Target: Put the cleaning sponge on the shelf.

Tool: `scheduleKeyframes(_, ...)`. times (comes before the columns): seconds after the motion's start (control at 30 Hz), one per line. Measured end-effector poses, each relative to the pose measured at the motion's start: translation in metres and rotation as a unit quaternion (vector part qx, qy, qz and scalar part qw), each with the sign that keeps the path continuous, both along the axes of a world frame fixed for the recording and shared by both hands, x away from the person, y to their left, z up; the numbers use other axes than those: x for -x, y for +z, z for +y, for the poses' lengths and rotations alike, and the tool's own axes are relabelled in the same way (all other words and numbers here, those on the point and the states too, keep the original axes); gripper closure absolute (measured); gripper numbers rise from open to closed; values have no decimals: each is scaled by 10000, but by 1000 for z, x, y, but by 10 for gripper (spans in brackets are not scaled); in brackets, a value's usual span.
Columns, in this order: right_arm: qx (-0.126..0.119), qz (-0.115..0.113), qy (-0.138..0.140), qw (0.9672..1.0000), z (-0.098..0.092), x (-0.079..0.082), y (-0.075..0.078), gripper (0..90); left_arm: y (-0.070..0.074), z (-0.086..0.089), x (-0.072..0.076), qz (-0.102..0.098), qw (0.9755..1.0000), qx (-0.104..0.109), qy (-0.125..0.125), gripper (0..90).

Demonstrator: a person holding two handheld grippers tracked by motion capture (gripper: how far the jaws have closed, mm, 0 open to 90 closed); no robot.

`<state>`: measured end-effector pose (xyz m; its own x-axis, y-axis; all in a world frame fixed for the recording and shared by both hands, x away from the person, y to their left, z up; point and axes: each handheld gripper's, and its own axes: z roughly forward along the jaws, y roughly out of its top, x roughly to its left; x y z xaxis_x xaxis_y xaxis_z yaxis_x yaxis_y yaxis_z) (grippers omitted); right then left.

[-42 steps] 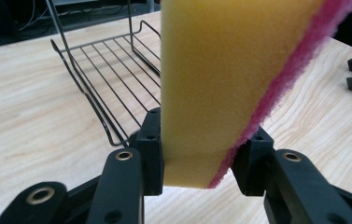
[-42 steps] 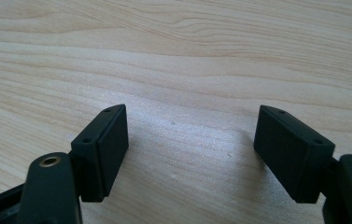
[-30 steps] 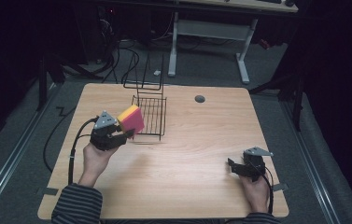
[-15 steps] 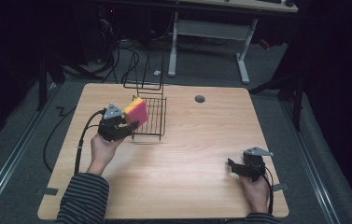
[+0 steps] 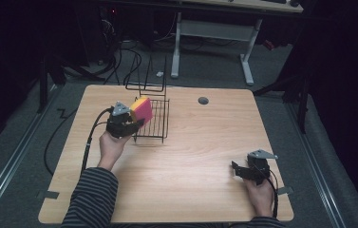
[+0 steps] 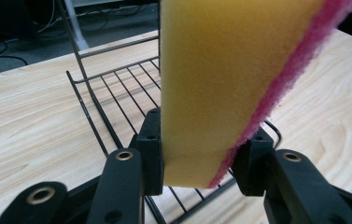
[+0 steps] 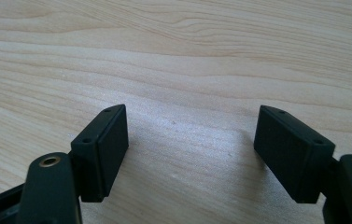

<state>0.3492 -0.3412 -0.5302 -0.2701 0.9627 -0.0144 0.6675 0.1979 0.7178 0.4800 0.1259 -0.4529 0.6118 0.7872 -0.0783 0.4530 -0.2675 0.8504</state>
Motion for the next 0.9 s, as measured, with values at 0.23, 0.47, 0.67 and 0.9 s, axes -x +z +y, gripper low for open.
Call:
scheduleKeyframes(0.23, 0, 1, 0, 10000, 0, 0, 0, 264, -15, -6, -12, 63, 9999, -7, 146, 612)
scheduleKeyframes(0.47, -2, 1, -1, 10000, 0, 0, 0, 264, -22, -16, -21, 135, 9995, -216, 162, 612)
scheduleKeyframes(0.67, -1, 1, 0, 10000, 0, 0, 0, 264, -30, -23, -30, 138, 9991, -316, 266, 610)
scheduleKeyframes(0.9, -3, 2, 0, 10000, 0, 0, 0, 264, -38, -25, -34, 223, 9985, -406, 306, 607)
